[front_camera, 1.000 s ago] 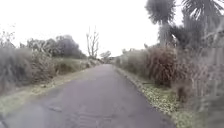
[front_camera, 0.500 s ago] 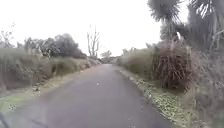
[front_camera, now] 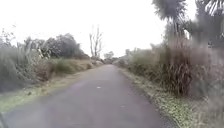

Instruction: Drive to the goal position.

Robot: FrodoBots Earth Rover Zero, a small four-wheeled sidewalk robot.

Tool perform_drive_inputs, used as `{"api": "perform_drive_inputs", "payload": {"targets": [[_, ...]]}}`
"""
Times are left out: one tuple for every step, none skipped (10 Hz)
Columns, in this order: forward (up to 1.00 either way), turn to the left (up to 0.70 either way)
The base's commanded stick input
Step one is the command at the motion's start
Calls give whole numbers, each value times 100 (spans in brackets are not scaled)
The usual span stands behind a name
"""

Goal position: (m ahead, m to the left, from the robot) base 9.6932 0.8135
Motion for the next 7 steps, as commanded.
{"api": "perform_drive_inputs", "payload": {"targets": [[70,0],[70,0],[70,0],[70,0],[70,0],[70,0],[70,0]]}}
